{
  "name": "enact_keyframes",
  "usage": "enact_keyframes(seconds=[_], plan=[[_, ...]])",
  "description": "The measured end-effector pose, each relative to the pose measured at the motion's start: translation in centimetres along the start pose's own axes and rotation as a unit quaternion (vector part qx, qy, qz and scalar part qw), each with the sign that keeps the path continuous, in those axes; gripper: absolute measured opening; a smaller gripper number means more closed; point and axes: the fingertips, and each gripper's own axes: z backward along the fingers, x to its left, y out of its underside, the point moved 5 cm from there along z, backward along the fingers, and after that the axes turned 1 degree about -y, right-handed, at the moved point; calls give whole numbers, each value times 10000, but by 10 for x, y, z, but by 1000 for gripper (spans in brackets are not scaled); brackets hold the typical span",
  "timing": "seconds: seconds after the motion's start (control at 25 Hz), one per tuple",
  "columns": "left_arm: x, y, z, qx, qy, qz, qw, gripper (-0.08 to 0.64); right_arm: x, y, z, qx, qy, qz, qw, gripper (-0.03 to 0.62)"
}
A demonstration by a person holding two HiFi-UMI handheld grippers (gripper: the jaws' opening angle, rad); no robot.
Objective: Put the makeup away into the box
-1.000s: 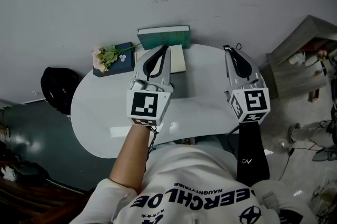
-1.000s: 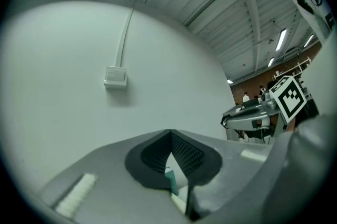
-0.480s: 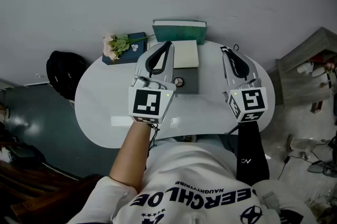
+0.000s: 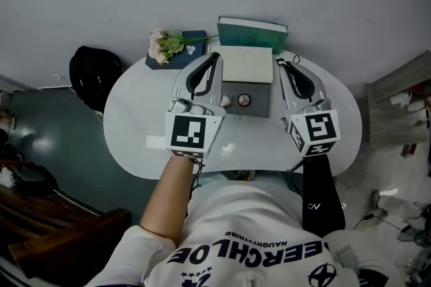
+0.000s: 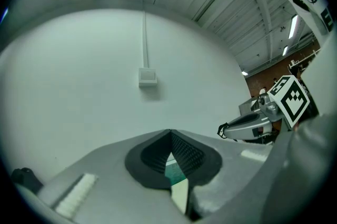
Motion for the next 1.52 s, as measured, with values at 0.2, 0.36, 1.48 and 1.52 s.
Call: enact_keyframes(seconds=[0.2,0.36,1.48,1.52], plan=[[6,7,0,74,-25,12,10000,0,7,18,-15,278,-144,-131,9994,58],[11,12,-1,140,-22,39,9999,0,17,53,-34,736,-297,-401,9960,58],[25,53,-1,611,-22,285,9977,0,49,193,-73,2607,-564,-803,9604,207],[24,53,0,611,-18,278,9977,0,49,193,-73,2606,-578,-794,9604,216]])
